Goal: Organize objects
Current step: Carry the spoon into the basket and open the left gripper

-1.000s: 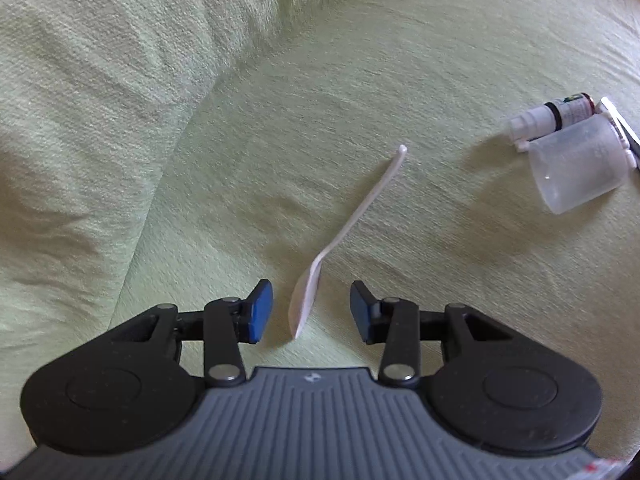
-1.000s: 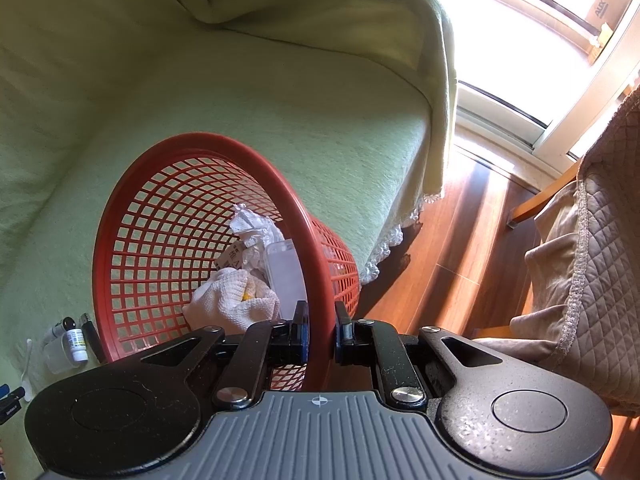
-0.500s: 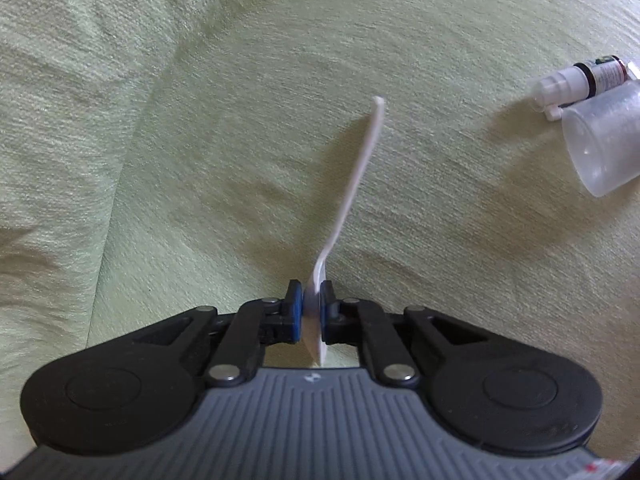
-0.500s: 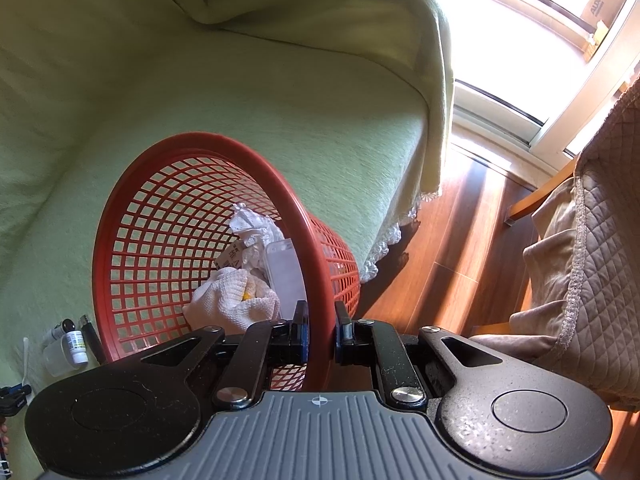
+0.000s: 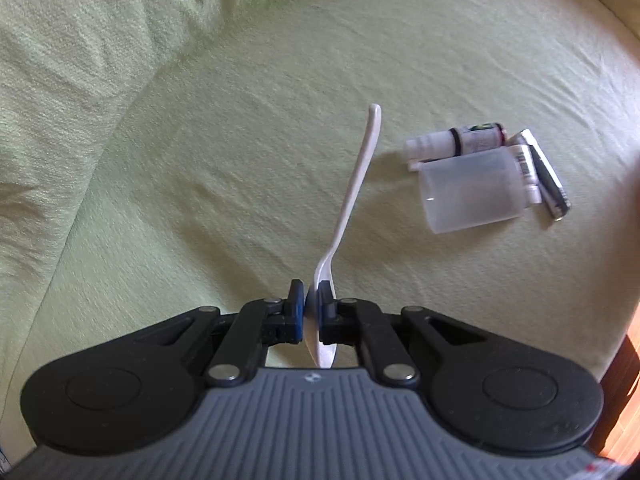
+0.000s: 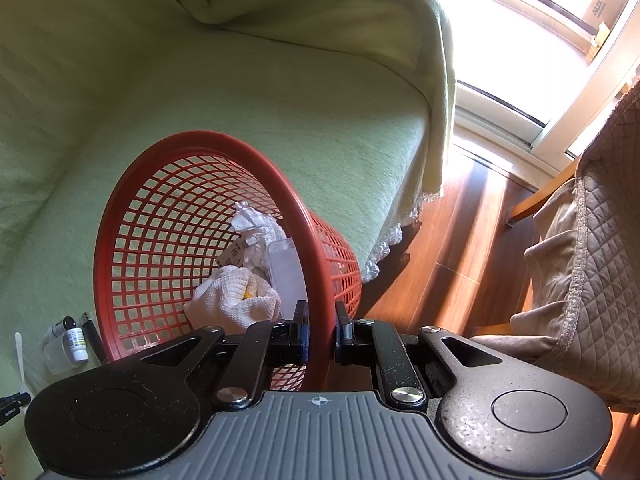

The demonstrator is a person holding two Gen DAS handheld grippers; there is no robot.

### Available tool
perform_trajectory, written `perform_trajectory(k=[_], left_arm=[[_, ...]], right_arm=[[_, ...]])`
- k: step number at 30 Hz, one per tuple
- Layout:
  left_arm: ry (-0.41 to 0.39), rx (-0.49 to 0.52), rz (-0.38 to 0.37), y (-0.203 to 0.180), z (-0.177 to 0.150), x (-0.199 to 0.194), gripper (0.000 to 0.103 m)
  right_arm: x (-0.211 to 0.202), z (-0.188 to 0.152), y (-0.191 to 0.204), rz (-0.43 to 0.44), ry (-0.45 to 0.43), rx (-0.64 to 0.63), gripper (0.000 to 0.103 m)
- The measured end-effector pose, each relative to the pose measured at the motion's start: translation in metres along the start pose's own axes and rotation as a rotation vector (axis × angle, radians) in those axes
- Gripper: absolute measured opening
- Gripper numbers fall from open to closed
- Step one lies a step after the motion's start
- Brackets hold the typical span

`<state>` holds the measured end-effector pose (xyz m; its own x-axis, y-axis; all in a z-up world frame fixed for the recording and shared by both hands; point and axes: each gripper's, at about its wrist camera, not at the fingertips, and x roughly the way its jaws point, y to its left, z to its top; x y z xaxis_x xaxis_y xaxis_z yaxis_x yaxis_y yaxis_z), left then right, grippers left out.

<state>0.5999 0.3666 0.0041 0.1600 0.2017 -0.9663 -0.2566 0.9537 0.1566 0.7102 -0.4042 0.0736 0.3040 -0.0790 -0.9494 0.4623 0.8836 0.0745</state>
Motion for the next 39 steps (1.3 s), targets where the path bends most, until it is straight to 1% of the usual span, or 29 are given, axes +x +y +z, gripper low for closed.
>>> perform_trajectory(k=[3,8,13,17,20,27,39], left_arm=[[0.010,-0.019,-0.031,-0.020,0.004,-0.020,0.004],[-0.044,0.007,-0.105,-0.059,0.019,-0.055,0.004],[-0.107,0.028,-0.212,-0.102,0.033,-0.090,0.004],[-0.123,0.041,-0.274,-0.132,0.040,-0.108,0.004],[-0.117,0.049,-0.298,-0.152,0.044,-0.116,0.004],[-0.108,0.095,-0.327,-0.197,0.051,-0.127,0.004],[-0.127,0.136,-0.399,-0.264,0.067,-0.138,0.004]], right_arm=[[-0.001,-0.001,0.004,-0.005,-0.006,-0.016,0.008],[-0.002,-0.003,0.009,-0.006,-0.009,-0.039,0.008],[-0.002,-0.004,0.010,0.001,-0.012,-0.051,0.008],[-0.002,-0.003,0.009,0.009,-0.012,-0.057,0.008],[-0.002,-0.002,0.007,0.015,-0.014,-0.061,0.008],[-0.001,-0.004,0.007,0.025,-0.018,-0.080,0.008],[0.001,-0.002,0.003,0.050,-0.027,-0.086,0.008]])
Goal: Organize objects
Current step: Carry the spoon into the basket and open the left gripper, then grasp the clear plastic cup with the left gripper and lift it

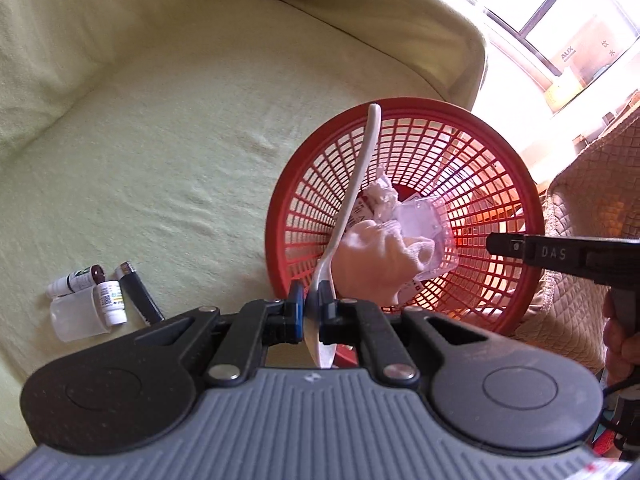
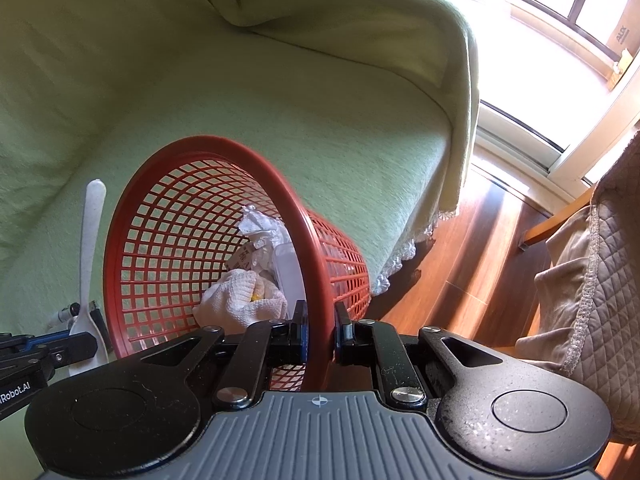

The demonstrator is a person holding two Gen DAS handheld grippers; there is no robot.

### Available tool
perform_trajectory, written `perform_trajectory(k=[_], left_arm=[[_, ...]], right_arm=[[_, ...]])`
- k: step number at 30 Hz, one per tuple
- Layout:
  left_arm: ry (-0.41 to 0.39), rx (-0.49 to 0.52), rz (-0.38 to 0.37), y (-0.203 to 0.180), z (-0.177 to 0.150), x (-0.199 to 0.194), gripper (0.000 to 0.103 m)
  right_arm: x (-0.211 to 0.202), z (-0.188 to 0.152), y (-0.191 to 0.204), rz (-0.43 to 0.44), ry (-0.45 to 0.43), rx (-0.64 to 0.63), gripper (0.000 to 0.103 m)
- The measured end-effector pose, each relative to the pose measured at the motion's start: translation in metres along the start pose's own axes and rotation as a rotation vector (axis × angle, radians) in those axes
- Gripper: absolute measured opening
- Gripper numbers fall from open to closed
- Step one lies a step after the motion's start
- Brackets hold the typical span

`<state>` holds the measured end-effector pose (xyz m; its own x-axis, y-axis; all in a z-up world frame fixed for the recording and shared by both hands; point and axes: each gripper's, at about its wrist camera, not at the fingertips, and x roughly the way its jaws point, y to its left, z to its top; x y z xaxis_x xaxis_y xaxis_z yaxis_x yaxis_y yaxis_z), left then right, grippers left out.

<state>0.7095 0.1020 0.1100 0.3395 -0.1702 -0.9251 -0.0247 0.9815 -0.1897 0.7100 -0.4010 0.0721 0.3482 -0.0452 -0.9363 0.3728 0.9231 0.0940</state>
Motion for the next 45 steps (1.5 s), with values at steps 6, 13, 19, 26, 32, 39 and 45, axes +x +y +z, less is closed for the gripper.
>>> perform_trajectory(k=[6,13,19,26,32,39,45], left_arm=[[-0.004,0.011,-0.012,-0.018,0.010,0.006,0.004],[-0.012,0.016,-0.022,-0.036,0.020,0.012,0.005],[-0.040,0.028,-0.019,-0.045,0.023,0.009,0.032],[-0.040,0.007,-0.007,-0.031,0.016,0.001,0.039],[-0.068,-0.028,0.027,0.000,0.005,-0.016,0.040],[-0.036,-0.117,0.151,0.061,-0.021,-0.029,0.040],[-0.009,-0.185,0.259,0.112,-0.051,-0.034,0.041]], right_arm=[[0.000,0.002,0.000,0.009,-0.004,-0.008,0.008],[0.002,0.002,-0.003,0.016,-0.005,-0.005,0.008],[0.003,0.001,-0.005,0.019,-0.004,0.000,0.009],[0.002,0.002,-0.005,0.019,-0.005,0.002,0.009],[0.002,0.002,-0.006,0.017,-0.005,0.011,0.008],[0.020,0.005,-0.044,0.014,-0.013,0.111,0.008],[0.036,-0.010,-0.076,0.006,0.100,0.215,0.010]])
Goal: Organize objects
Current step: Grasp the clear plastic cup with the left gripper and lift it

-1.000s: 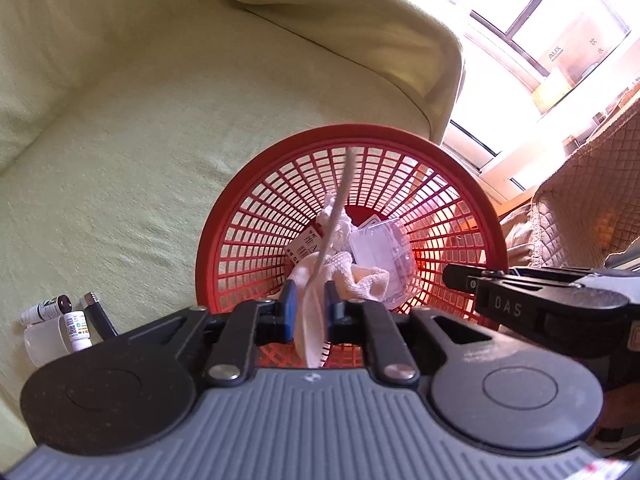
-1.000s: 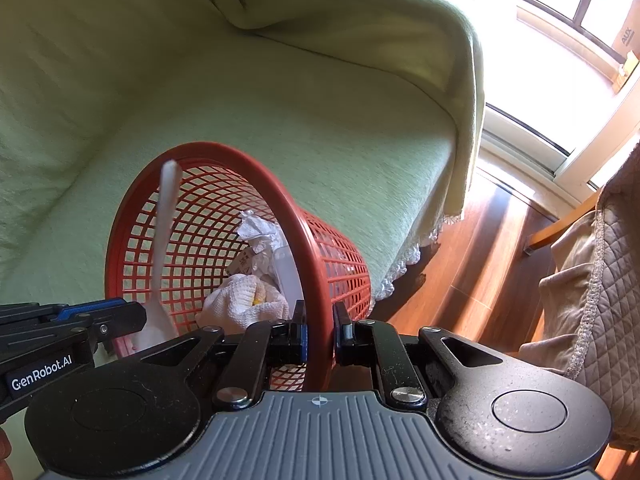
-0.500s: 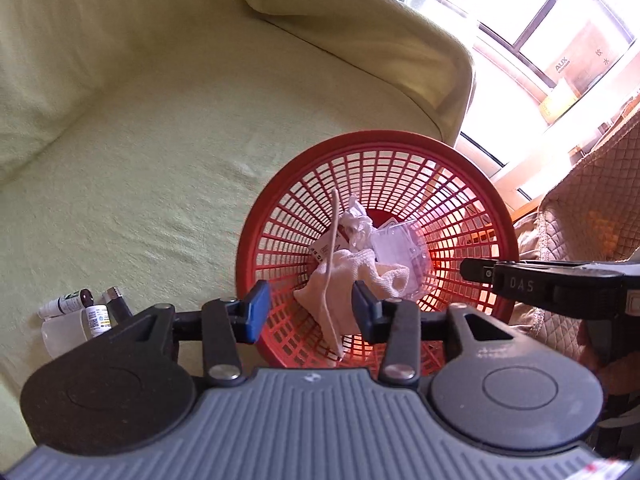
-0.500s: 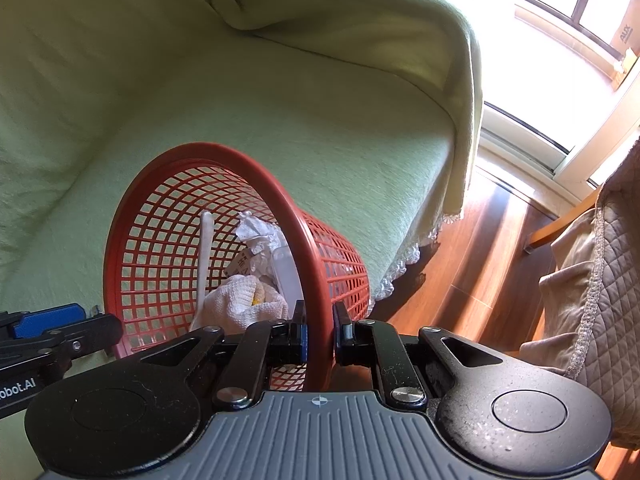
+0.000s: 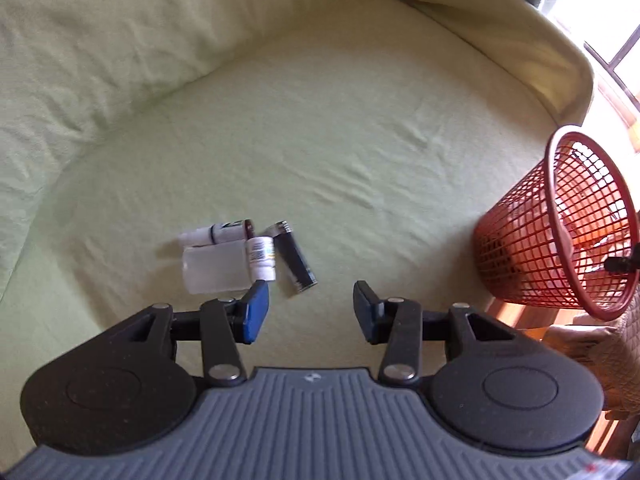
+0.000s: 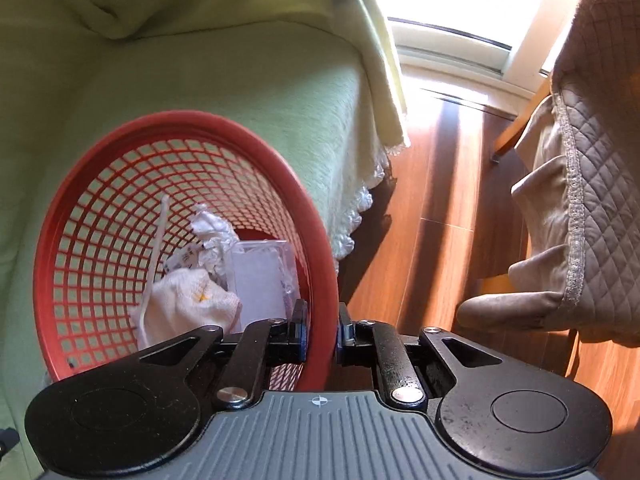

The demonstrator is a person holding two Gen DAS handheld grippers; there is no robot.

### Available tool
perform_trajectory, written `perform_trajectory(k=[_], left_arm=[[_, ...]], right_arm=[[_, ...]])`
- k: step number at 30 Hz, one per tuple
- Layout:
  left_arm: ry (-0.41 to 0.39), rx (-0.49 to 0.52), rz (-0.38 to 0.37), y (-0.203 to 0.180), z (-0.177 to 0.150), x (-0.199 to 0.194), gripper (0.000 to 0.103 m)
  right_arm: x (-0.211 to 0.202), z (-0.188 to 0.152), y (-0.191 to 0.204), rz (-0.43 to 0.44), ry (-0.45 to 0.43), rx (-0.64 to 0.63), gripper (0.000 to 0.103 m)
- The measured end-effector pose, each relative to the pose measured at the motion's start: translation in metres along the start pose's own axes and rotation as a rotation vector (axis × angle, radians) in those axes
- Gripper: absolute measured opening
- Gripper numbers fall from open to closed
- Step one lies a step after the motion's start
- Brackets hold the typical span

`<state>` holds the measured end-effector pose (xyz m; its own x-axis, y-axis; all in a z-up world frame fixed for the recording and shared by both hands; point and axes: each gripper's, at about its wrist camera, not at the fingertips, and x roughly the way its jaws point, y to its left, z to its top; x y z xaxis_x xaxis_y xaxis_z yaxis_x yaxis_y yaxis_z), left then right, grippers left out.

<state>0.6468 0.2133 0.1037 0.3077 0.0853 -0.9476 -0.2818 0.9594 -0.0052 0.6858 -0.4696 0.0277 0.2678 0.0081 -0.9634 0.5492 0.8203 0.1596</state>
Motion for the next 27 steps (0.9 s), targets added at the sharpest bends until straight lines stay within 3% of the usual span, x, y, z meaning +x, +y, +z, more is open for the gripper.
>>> perform_trajectory(k=[3,5,7,16,19,27], left_arm=[[0.032,-0.029,0.043,0.019,-0.011,0.011,0.041],[0.031,-0.037,0.055,0.026,-0.017,0.017,0.043],[0.034,-0.040,0.057,0.033,-0.022,0.022,0.046],[0.017,-0.044,0.073,0.063,-0.022,0.065,0.053],[0.024,-0.049,0.073,0.073,-0.019,0.083,0.065],[0.040,-0.110,0.026,0.093,-0.005,0.120,0.074]], right_arm=[[-0.005,-0.006,0.004,0.066,0.006,-0.008,0.009],[0.007,-0.005,-0.010,-0.002,0.044,0.076,0.009],[0.008,-0.004,-0.016,0.007,0.055,0.117,0.010],[0.005,0.001,-0.008,-0.020,0.034,0.063,0.010],[0.008,-0.001,-0.007,-0.038,0.038,0.059,0.010],[0.009,0.000,-0.003,-0.063,0.041,0.071,0.011]])
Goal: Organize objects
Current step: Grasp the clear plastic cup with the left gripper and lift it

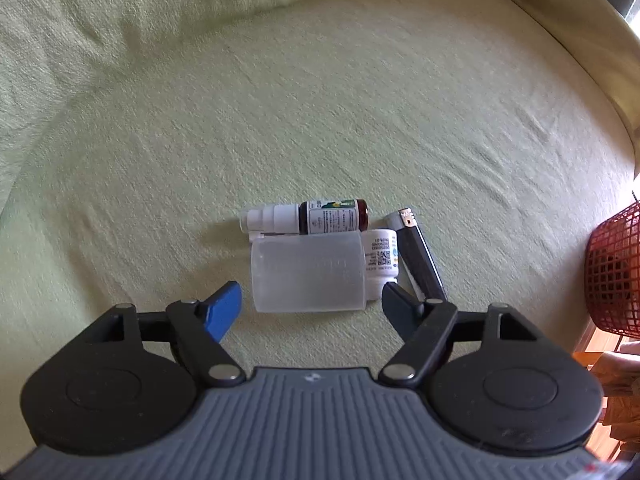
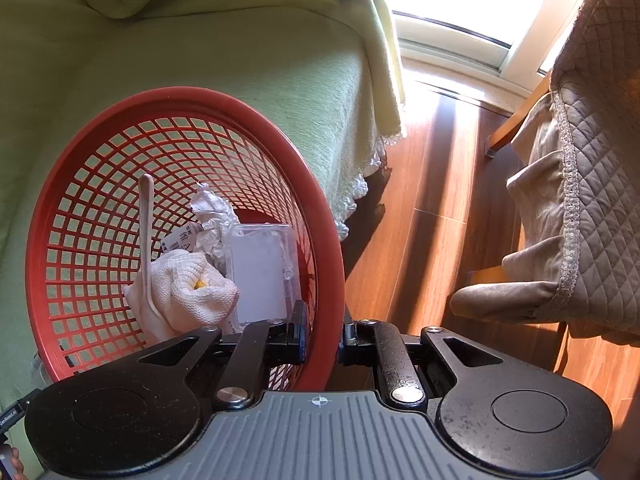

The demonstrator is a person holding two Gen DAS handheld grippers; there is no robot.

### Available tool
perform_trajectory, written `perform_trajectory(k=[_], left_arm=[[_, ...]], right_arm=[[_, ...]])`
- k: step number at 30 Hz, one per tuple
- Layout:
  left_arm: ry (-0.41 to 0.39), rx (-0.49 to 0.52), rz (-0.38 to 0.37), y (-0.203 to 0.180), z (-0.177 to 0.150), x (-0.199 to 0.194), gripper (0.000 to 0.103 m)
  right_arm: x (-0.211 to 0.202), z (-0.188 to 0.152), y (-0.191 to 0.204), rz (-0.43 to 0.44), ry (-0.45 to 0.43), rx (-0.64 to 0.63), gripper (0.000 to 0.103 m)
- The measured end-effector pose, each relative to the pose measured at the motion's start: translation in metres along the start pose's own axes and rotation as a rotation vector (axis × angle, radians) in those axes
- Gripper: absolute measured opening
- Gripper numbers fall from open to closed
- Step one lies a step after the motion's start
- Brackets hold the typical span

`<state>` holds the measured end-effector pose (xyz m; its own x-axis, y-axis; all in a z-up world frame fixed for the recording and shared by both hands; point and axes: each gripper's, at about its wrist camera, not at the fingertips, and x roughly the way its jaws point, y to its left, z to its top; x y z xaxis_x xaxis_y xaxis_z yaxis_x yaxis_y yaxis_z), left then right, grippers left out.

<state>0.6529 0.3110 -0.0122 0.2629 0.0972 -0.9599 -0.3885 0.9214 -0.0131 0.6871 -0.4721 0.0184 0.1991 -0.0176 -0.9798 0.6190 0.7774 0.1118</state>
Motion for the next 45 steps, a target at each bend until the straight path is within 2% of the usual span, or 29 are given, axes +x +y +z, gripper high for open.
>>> perform_trajectory(k=[5,8,10,13,23,35,39,45], left_arm=[[0.017,0.005,-0.022,0.005,0.009,0.021,0.074],[0.022,0.015,-0.026,0.008,0.011,0.031,0.073],[0.036,0.017,-0.027,0.010,0.012,0.037,0.070],[0.051,0.025,-0.014,0.013,0.011,0.044,0.069],[0.008,0.058,0.033,0.017,0.004,0.036,0.068],[-0.033,-0.001,0.061,0.030,-0.004,-0.007,0.068],[-0.062,-0.014,0.042,0.020,0.001,-0.025,0.068],[-0.094,0.030,-0.006,-0.015,0.011,-0.054,0.068]], right_arm=[[0.001,0.001,0.003,-0.004,0.001,-0.002,0.010],[0.005,-0.001,0.008,0.035,0.025,0.002,0.007],[0.005,-0.004,0.018,-0.026,-0.008,-0.054,0.006],[0.003,-0.001,0.015,-0.005,-0.012,-0.024,0.005],[-0.001,0.002,0.010,0.020,0.002,0.000,0.002],[-0.002,-0.005,0.007,0.051,0.008,0.025,0.001],[-0.002,-0.006,0.007,0.059,0.005,0.024,0.002],[-0.002,-0.006,0.006,0.069,-0.002,0.018,0.002]])
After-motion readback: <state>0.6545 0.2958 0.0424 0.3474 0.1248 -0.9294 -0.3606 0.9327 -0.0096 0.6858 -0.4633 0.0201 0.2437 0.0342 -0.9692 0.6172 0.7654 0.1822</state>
